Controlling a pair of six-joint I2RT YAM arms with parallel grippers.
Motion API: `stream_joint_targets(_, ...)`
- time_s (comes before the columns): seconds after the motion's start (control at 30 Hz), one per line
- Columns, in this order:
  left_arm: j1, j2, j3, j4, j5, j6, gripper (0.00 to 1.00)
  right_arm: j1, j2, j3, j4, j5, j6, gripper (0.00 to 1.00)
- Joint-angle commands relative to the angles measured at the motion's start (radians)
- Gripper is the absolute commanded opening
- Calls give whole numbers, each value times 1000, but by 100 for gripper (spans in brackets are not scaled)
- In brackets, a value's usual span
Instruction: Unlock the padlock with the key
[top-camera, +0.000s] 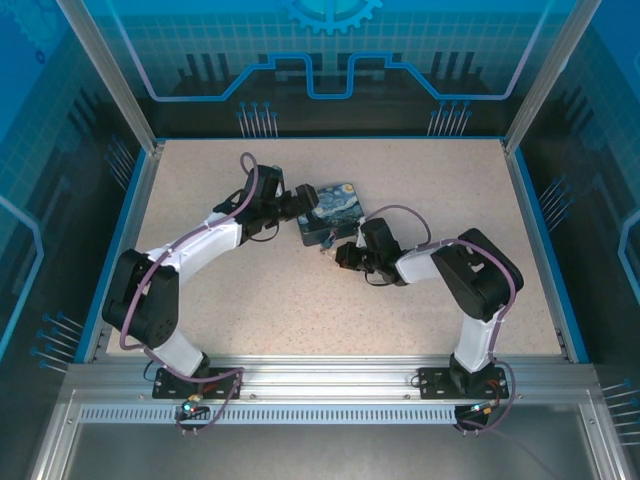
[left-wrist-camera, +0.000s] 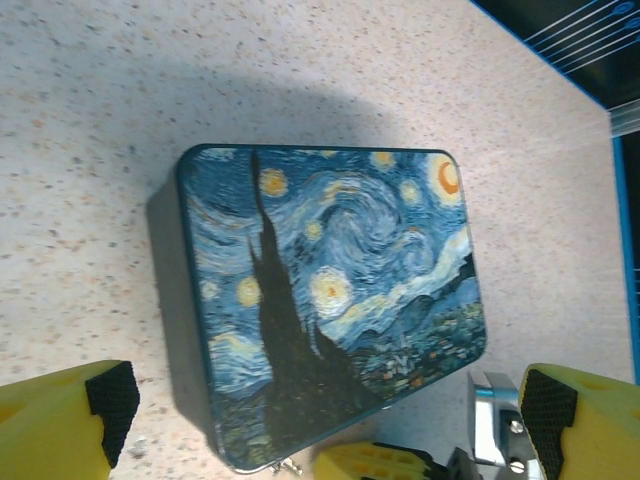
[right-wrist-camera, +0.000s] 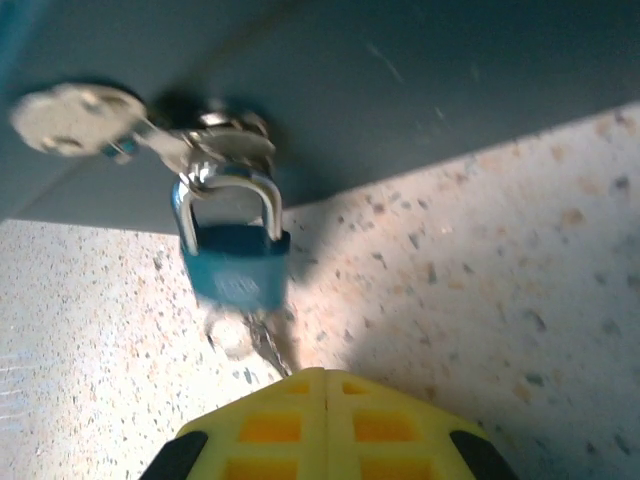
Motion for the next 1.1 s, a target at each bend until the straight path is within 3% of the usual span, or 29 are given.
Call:
stream_joint_targets(0.0, 8, -23, 29, -100, -68, 89, 99, -9, 4, -24, 42, -23, 73, 2)
stream_joint_targets(0.13, 9, -12, 31, -122, -91, 116, 99, -11, -3, -40, 56, -21, 92, 5)
stream_joint_targets(0.27, 10, -5, 32, -126, -92, 118, 99, -10, -28, -58, 52, -5, 77, 30)
stream_joint_targets(0.33, 10, -2, 36, -123, -84, 116, 99, -11, -32, -59, 49, 8, 63, 36)
stream_joint_targets(0.73, 10, 19, 37, -86, -33, 51, 99, 14, 84, -38, 205, 75, 53, 40)
stream_joint_targets(1.07, 12, 34, 60, -87, -21, 43, 99, 45, 152, 17, 188, 79, 22, 39)
